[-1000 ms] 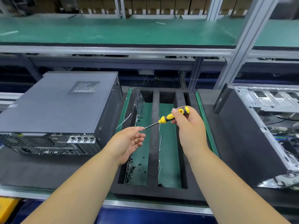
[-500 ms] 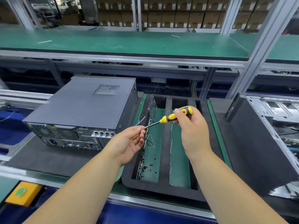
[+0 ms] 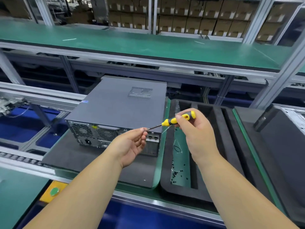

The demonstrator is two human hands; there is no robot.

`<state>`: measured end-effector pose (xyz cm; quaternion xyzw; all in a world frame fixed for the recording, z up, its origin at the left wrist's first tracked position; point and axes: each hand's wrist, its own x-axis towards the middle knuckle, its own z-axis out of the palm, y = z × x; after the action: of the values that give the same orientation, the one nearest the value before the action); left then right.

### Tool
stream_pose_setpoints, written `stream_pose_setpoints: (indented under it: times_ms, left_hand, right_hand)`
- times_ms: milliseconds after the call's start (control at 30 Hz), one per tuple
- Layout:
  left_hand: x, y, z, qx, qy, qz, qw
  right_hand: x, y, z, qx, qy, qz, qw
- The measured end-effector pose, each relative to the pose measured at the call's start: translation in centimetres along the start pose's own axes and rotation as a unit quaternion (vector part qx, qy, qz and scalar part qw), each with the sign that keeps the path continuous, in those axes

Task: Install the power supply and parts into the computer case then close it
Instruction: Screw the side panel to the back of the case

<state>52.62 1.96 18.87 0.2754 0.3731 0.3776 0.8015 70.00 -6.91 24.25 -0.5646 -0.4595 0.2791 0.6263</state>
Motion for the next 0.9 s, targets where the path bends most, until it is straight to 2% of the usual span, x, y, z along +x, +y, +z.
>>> stream_pose_setpoints:
  times_ms: [267,533,700,900]
  left_hand:
    - [-0.7,6.8,-9.9,-0.076,0.052,0.011,0.996]
    - [0.2,10.6,-16.1,-0.048,0.079,0.001,0.996]
    - [1.0,11.0,-17.5,-0.033,0.043,-0.029,0.998]
    - [1.9,10.3,-18.1,0.005,0.005,-0.078,0.997]
  right_hand:
    - [-1.8,-0.6,12.0,-0.088,-0.036,0.088,0.992]
    - [-4.5,1.1,21.8,-0.089,-0.052,0.173,0.98]
    - [-6.9,2.2,25.7,-0.085,-0.056,0.255,0.961]
    - [-8.4,3.0,28.4,-0.081,-0.045,0.295,0.951]
